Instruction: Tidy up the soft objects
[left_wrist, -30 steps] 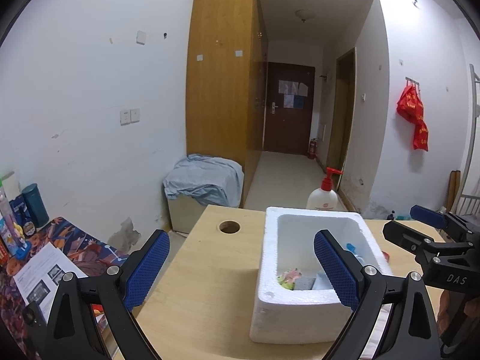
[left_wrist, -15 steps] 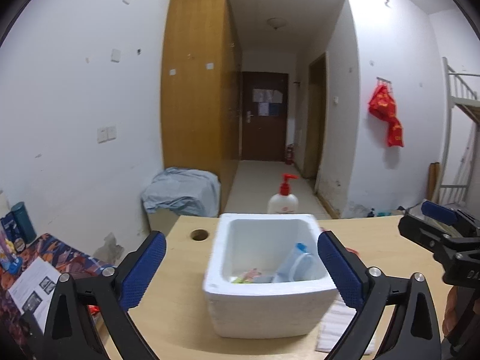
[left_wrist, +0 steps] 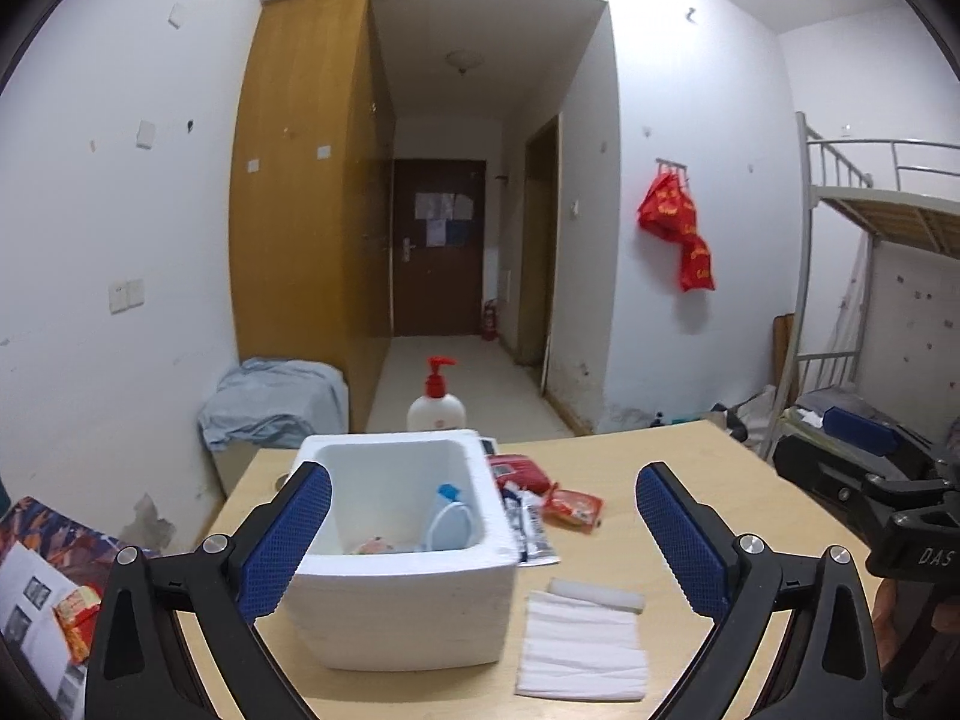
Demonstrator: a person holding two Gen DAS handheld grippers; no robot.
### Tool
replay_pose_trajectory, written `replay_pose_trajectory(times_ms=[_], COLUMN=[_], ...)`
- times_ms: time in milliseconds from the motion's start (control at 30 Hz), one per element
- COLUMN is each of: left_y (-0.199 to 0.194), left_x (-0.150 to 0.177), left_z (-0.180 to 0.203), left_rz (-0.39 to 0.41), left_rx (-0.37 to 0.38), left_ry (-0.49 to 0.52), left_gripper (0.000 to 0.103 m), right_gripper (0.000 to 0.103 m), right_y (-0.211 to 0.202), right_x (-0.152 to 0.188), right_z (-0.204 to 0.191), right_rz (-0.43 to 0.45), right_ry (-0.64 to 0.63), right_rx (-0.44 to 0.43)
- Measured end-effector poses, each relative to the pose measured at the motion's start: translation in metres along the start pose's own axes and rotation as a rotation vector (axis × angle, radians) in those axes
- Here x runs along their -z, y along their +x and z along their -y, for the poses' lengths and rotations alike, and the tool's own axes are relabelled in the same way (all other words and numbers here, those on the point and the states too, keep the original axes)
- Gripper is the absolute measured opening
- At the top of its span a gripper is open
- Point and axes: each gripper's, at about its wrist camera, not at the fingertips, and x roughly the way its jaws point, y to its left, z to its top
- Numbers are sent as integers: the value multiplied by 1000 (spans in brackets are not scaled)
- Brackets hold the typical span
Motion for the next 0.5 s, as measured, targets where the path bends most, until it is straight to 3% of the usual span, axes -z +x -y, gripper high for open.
replay_pose_trajectory(times_ms=[500], left_y=[-22], left_x=[39], left_z=[25], left_rz=[29], left_rx=[42], left_ry=[-2], left_gripper=[102], right_gripper=[103], right_y=[-32], right_x=[38], right_z=[14], right_rz=[45], right_ry=[-6], right_rx=[-7])
